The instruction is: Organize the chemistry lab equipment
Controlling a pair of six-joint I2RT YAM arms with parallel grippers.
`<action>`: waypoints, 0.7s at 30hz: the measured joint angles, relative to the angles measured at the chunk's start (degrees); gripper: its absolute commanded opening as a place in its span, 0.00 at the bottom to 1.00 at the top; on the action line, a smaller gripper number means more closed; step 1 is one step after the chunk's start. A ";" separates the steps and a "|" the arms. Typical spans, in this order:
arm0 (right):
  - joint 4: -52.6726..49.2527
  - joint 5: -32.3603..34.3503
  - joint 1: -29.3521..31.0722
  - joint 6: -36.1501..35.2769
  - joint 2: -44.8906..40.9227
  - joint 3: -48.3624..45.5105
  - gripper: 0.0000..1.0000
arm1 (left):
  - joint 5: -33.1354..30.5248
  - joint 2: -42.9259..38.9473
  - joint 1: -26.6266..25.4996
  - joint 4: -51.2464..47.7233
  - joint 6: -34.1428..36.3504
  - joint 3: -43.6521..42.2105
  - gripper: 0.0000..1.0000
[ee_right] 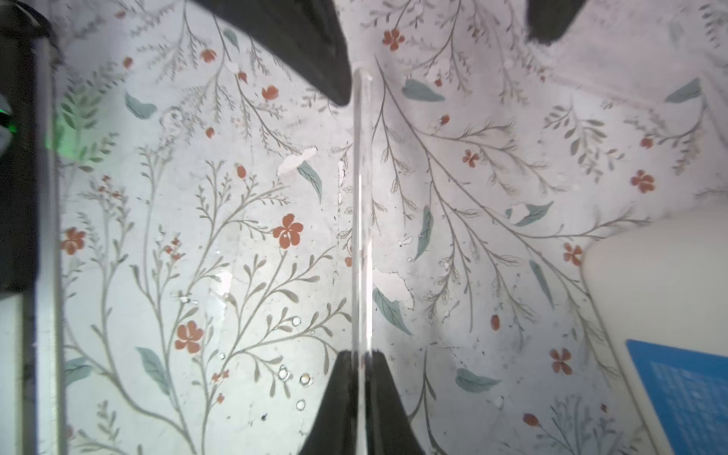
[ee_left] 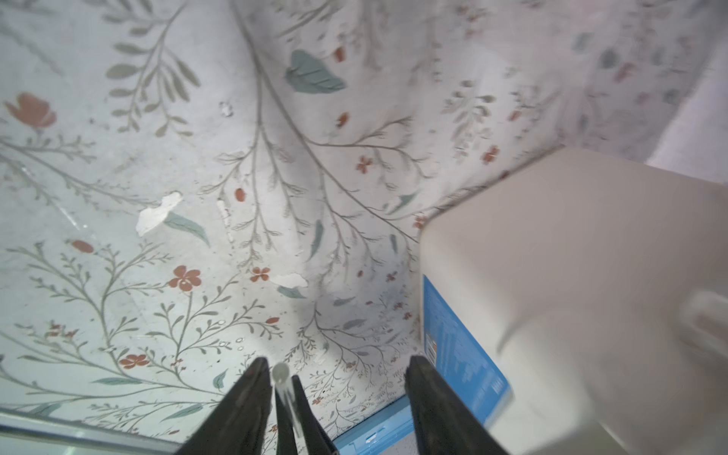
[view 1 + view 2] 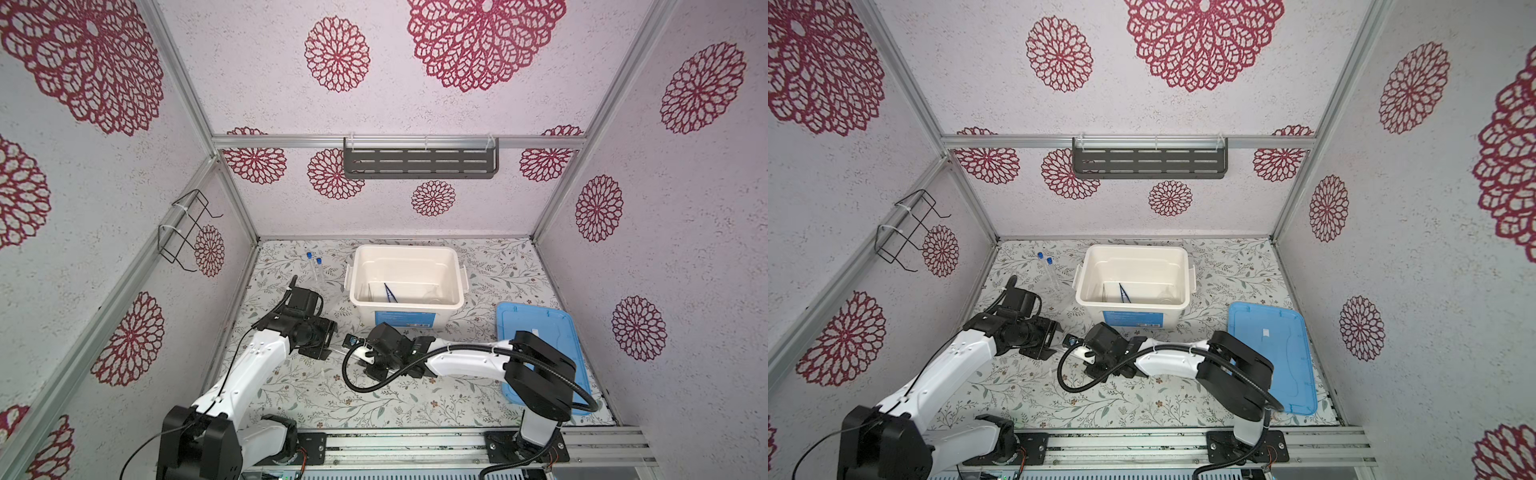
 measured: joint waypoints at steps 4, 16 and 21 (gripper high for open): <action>-2.01 -1.73 -0.44 -0.15 -4.94 -0.39 0.10 | -6.34 -7.26 0.61 -0.83 4.50 2.60 0.84; -18.78 -7.06 -12.13 -2.25 -13.75 7.80 0.09 | -25.46 -23.30 4.22 -5.77 16.41 1.95 0.92; -24.59 -8.87 -19.23 -2.21 -8.68 22.99 0.05 | -28.57 -24.63 4.76 -7.74 19.04 1.20 0.94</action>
